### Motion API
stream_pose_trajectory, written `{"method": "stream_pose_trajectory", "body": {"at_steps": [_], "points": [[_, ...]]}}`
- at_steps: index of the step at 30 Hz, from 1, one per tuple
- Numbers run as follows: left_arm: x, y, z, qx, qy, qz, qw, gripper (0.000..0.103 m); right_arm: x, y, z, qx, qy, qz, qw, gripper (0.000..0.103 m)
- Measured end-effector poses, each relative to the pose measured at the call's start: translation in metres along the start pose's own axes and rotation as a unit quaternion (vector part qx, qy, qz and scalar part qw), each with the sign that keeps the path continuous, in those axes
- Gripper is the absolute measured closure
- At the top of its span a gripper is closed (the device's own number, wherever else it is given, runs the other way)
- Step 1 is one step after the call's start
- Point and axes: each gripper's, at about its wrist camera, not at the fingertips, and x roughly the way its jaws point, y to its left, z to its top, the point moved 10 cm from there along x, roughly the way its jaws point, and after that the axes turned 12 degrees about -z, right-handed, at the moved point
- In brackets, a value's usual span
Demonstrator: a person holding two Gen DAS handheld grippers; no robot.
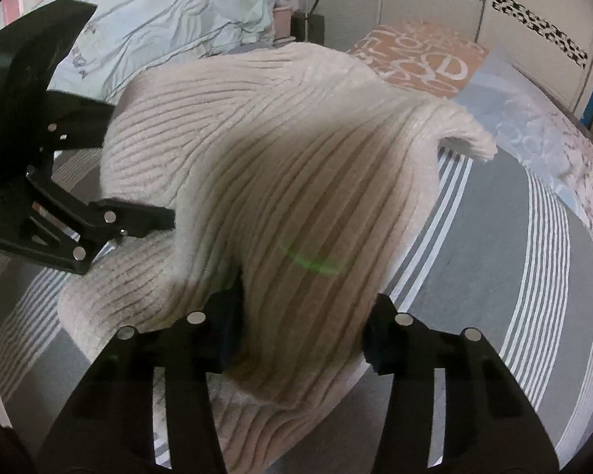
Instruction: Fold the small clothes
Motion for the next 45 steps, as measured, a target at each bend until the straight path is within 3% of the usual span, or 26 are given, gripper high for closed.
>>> {"method": "stream_pose_trajectory", "body": {"at_steps": [9,15,19,21,25,28,31,35,37,40,42,45], "points": [[-0.021,-0.009,0.003,-0.036,-0.015,0.018,0.9991,0.066,-0.052,-0.001,0.01,0.035,-0.058,0.037,0.997,0.062],[-0.051,-0.05,0.024,-0.043,-0.046,0.008,0.998,0.067,-0.113,-0.025,-0.002,0.04,-0.104,0.025,0.993,0.062],[-0.062,-0.098,0.039,-0.033,-0.067,-0.001,0.9972,0.067,-0.151,-0.049,-0.038,0.048,-0.117,-0.001,0.992,0.062],[-0.053,-0.126,0.041,-0.027,-0.065,-0.01,0.9975,0.067,-0.159,-0.064,-0.066,0.058,-0.104,-0.011,0.993,0.062],[-0.015,-0.172,0.038,-0.025,-0.048,-0.035,0.9979,0.066,-0.152,-0.084,-0.123,0.064,-0.07,-0.041,0.995,0.061],[0.014,-0.184,0.031,-0.03,-0.034,-0.029,0.9985,0.066,-0.123,-0.095,-0.162,0.056,-0.038,-0.065,0.996,0.06],[0.023,-0.189,0.028,-0.016,-0.049,0.009,0.9986,0.062,-0.116,-0.097,-0.171,0.074,-0.047,-0.057,0.995,0.058],[0.023,-0.183,0.023,-0.017,-0.062,0.035,0.9973,0.049,-0.115,-0.095,-0.175,0.068,-0.051,-0.071,0.994,0.056],[0.024,-0.182,0.021,-0.021,-0.067,0.039,0.9968,0.046,-0.116,-0.094,-0.175,0.075,-0.046,-0.066,0.994,0.055],[0.023,-0.179,0.017,-0.021,-0.071,0.048,0.9961,0.037,-0.115,-0.097,-0.177,0.09,-0.042,-0.063,0.993,0.051],[0.02,-0.176,0.014,-0.026,-0.074,0.048,0.9958,0.024,-0.117,-0.099,-0.178,0.099,-0.034,-0.066,0.992,0.049],[0.017,-0.168,0.008,-0.04,-0.075,0.044,0.9954,0.019,-0.124,-0.1,-0.18,0.107,-0.026,-0.07,0.991,0.046]]}}
